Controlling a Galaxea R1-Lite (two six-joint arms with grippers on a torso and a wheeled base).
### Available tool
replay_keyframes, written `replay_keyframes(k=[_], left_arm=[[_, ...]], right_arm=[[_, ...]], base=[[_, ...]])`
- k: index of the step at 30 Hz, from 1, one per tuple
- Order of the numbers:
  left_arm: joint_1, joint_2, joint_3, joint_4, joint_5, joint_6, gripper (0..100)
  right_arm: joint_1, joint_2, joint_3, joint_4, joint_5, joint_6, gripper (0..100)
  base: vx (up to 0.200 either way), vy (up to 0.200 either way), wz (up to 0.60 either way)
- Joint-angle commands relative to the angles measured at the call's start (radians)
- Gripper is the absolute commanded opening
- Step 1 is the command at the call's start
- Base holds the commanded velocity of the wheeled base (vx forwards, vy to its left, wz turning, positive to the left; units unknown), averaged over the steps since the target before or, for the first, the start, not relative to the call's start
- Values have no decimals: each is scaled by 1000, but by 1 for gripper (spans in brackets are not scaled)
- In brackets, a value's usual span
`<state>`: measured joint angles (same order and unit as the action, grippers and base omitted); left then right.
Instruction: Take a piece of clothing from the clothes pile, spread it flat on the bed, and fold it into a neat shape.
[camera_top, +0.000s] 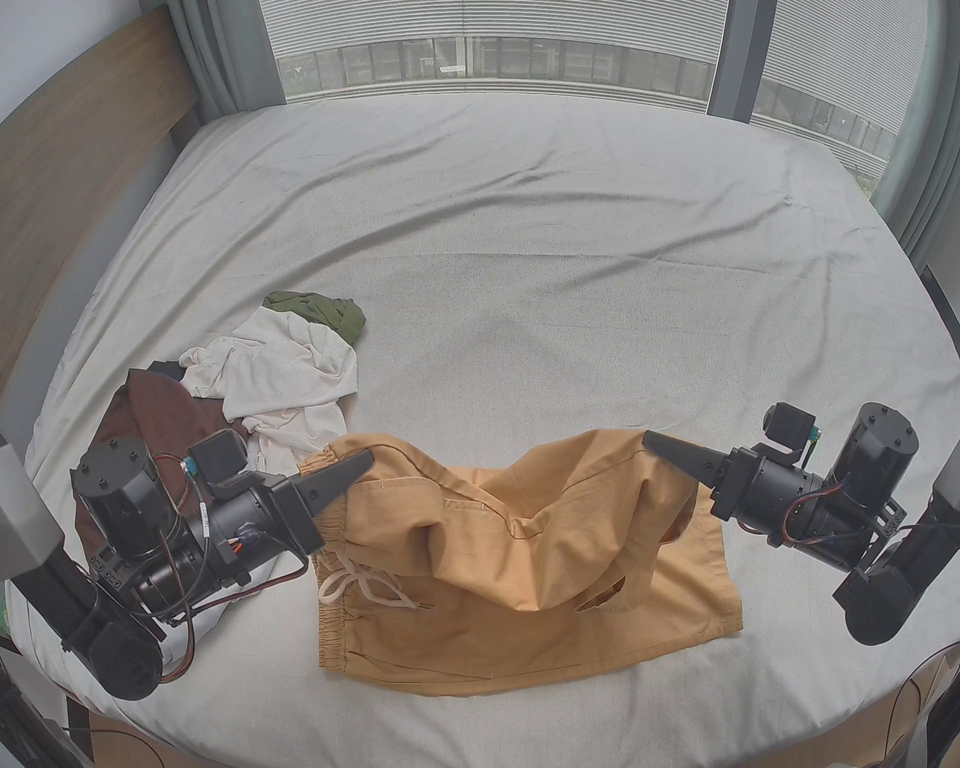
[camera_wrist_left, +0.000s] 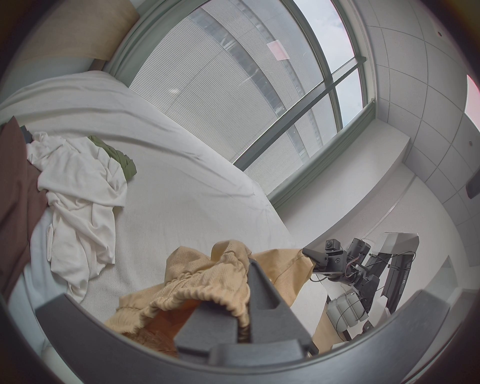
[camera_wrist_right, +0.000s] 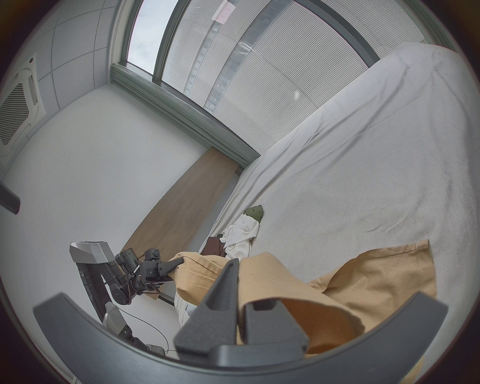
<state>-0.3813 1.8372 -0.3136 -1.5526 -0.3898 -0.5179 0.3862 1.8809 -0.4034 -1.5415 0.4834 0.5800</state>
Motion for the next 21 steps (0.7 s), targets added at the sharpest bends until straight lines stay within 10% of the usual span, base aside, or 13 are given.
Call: replay_keyframes(k=[1,21], left_arm=[[2,-21,-9,-3,0,-1,0],[44,-21,-58,-4,0,-2,0]], right_arm=[[-10,-14,-2,0,3,0,0],[-110,-52,-12,0,83,26,0]], base=[[0,0,0],[0,0,0]])
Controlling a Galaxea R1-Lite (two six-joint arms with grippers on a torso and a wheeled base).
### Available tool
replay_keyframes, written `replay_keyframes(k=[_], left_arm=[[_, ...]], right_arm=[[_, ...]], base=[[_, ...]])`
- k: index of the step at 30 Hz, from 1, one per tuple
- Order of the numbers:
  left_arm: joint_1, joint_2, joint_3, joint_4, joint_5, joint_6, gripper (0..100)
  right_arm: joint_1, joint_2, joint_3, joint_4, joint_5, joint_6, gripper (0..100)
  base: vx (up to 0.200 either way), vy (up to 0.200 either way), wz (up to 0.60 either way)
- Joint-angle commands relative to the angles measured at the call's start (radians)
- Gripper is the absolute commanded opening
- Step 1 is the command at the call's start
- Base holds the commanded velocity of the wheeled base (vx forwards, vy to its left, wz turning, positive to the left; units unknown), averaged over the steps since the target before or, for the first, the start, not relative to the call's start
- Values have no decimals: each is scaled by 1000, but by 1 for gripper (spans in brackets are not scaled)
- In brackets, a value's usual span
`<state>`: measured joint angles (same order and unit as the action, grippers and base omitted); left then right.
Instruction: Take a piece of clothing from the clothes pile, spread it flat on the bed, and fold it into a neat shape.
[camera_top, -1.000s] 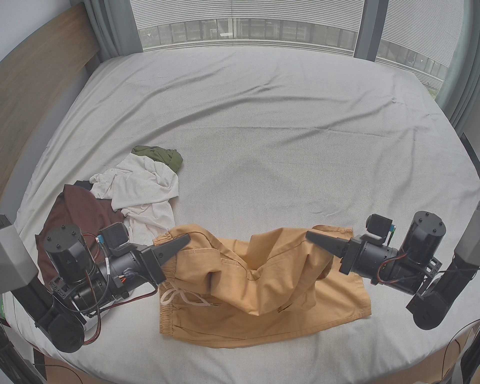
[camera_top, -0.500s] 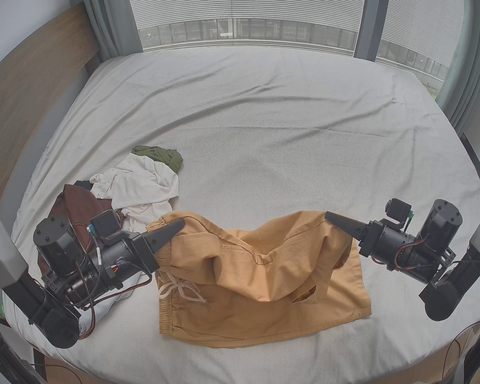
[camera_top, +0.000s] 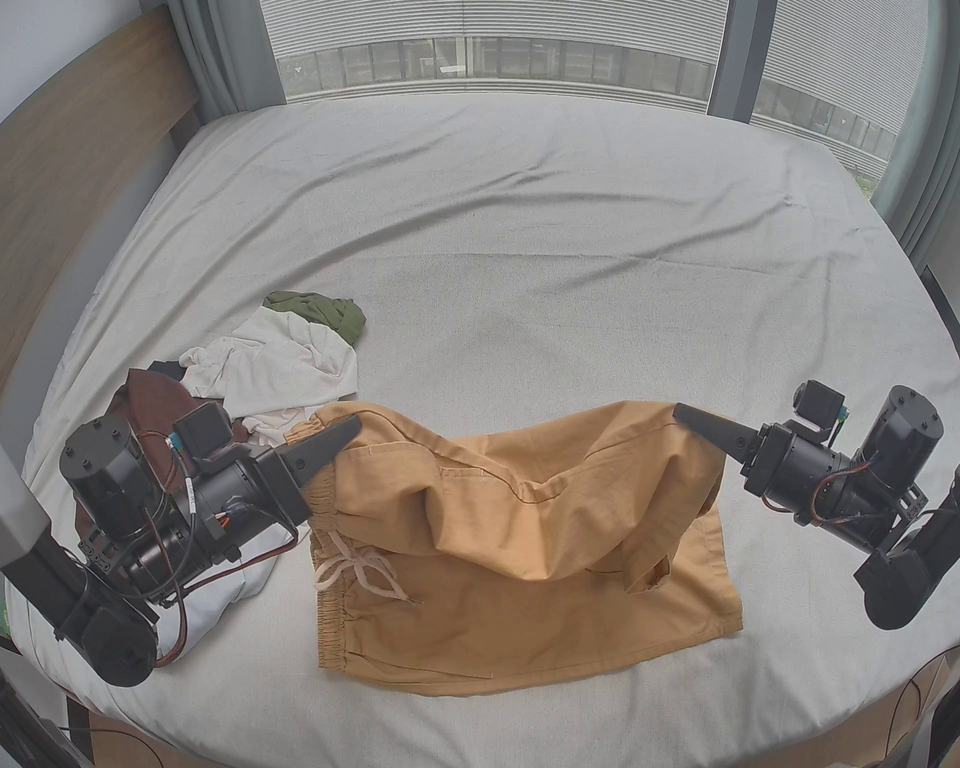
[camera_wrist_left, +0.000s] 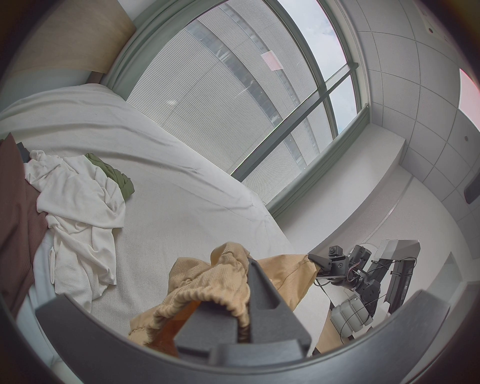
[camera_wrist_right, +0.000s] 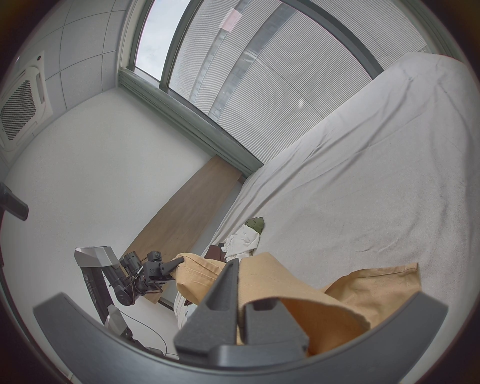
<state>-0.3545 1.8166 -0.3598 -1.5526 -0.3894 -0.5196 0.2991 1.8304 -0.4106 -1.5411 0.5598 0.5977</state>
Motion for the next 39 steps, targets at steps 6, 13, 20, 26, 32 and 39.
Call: replay_keyframes(k=[6,13,20,26,32,39], left_arm=[[28,-2,-21,-4,0,0,0],[48,-3,-38,-4,1,0,0],[55,-19,-38,-3,0,-2,0],[69,-42,-31,-3,-6,-4,0],[91,-48,-31,-3,-9,-2,0],[106,-49,-34,-1,-13,0,0]], right_arm=[[-34,-5,-17,-2,6,13,0],[-54,-20,-30,-1,17,14,0],[-78,-31,-42,-1,25,14,0],[-86,-33,-53,-2,25,16,0],[-92,-34,-74,-2,22,17,0],[-120,-42,-85,-2,23,19,0]], base=[[0,0,0],[0,0,0],[0,0,0],[0,0,0],[0,0,0],[0,0,0]])
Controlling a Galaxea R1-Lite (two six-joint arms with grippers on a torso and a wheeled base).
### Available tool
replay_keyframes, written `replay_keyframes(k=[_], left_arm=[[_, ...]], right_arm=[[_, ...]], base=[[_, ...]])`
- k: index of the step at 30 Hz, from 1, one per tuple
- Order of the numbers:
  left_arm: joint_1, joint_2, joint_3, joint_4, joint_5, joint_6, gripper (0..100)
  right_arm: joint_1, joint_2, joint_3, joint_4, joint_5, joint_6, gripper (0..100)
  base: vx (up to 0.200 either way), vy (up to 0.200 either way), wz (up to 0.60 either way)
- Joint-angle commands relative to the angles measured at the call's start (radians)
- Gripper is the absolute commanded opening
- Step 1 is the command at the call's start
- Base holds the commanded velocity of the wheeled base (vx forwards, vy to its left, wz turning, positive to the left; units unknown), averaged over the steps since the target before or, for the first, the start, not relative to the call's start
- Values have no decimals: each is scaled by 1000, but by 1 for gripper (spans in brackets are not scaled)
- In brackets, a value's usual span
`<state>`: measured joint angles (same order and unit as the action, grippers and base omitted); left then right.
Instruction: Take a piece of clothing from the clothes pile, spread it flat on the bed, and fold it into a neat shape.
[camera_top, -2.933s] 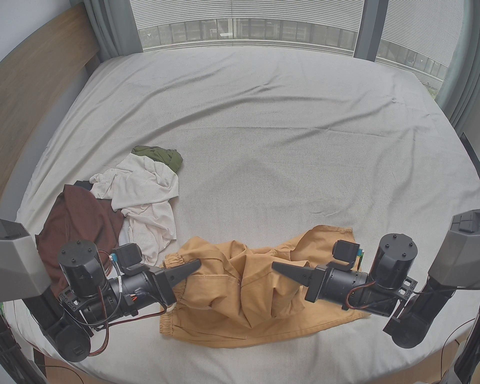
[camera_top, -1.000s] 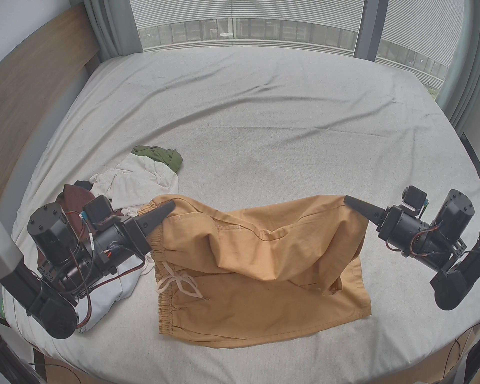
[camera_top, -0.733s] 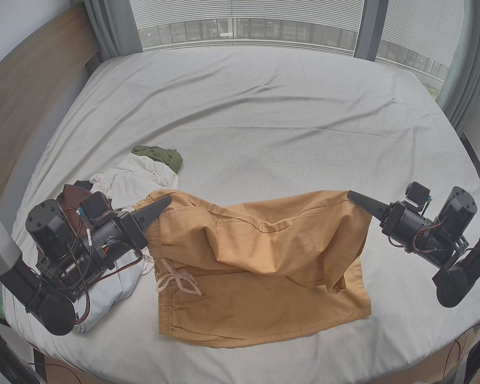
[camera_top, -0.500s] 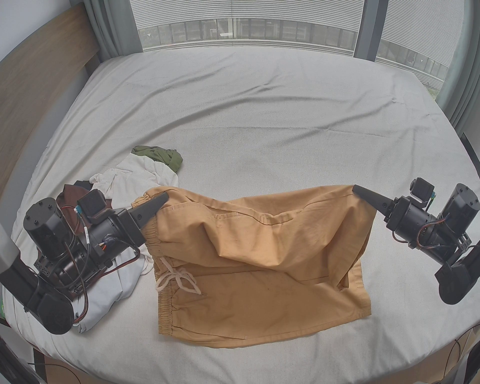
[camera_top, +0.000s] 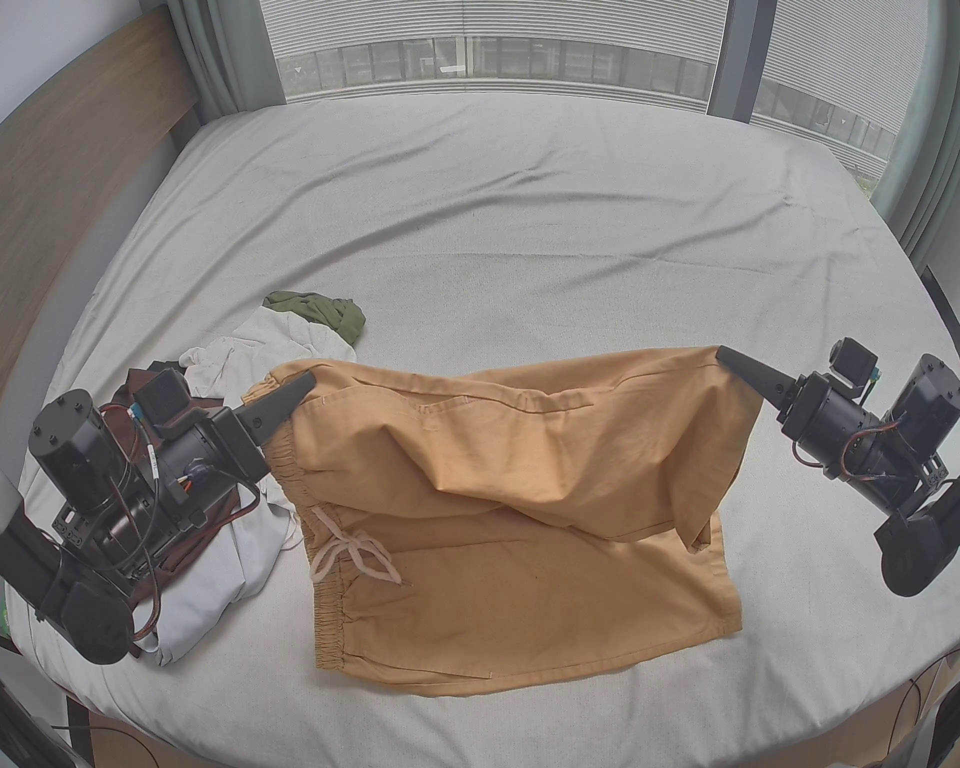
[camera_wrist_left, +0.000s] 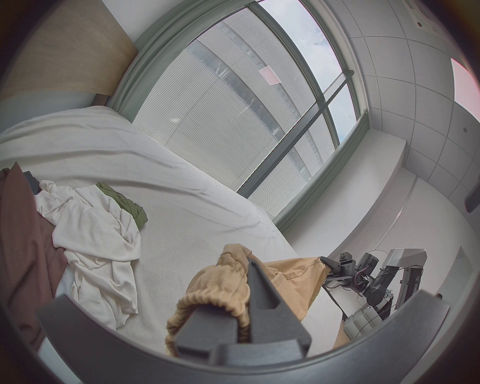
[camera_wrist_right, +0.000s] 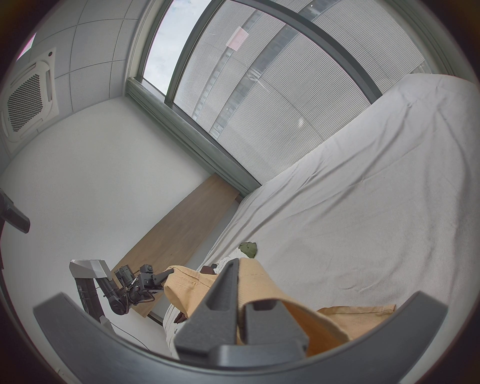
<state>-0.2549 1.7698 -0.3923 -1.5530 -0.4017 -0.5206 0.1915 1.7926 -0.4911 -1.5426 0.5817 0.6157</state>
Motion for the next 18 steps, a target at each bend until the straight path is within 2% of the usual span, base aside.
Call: replay_keyframes(k=[1,18], left_arm=[[8,-1,-2,-1,0,-1,0],[46,7,-13,-1,-17,1,0]], right_arm=[[-20,-9,-9,-1,3,12,0],[-81,-21,-21,1,18,32,0]], base=[[0,0,0],[0,0,0]])
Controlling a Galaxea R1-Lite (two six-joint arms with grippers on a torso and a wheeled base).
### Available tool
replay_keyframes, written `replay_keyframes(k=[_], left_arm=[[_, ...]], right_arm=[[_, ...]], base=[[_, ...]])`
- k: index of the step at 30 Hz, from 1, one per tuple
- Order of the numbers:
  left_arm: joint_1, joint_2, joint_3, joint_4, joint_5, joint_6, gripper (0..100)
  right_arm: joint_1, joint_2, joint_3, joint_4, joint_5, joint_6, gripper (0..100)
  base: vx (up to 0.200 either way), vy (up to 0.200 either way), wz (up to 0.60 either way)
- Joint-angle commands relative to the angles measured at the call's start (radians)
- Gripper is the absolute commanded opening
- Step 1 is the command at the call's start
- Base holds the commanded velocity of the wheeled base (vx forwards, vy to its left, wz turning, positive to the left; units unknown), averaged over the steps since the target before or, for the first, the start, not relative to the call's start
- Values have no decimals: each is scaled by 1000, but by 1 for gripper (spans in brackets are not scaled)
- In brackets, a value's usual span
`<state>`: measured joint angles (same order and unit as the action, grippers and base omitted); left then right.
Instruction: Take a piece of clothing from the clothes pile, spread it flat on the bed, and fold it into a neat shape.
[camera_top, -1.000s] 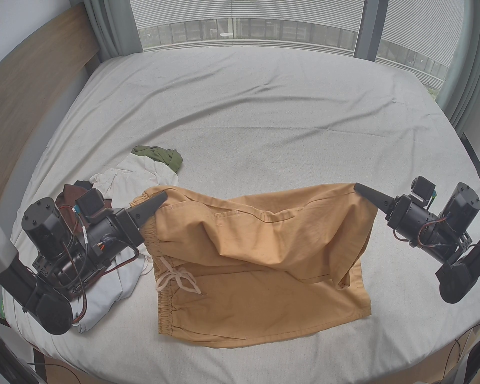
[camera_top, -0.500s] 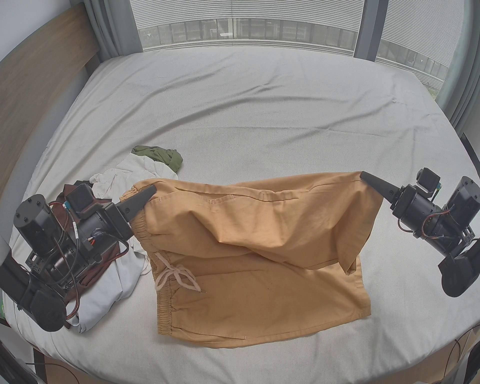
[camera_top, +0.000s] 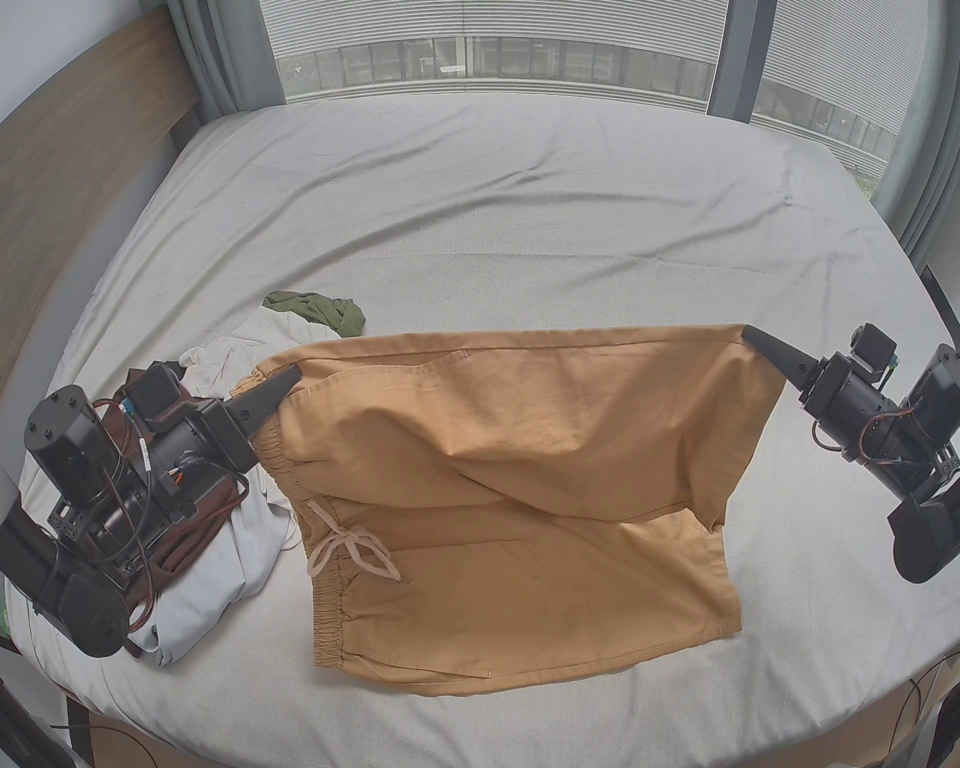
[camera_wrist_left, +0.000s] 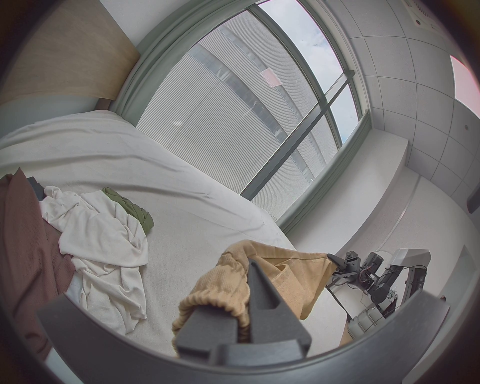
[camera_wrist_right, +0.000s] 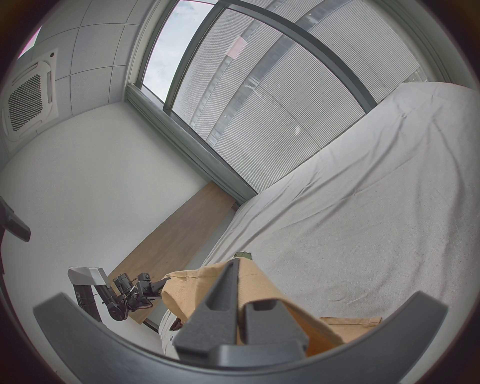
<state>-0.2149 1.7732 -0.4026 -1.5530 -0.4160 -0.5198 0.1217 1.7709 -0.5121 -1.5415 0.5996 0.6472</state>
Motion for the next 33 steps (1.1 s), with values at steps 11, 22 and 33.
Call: replay_keyframes(k=[11,22,33], left_arm=[[19,6,-4,-1,-3,0,0],[19,12,-4,-1,-3,1,0],[14,5,-13,-2,-3,3,0]], right_arm=[[-31,5,-5,0,2,0,0],[-54,7,-6,0,19,0,0],[-45,4,-11,0,19,-4,0]], base=[[0,0,0],[0,0,0],[0,0,0]])
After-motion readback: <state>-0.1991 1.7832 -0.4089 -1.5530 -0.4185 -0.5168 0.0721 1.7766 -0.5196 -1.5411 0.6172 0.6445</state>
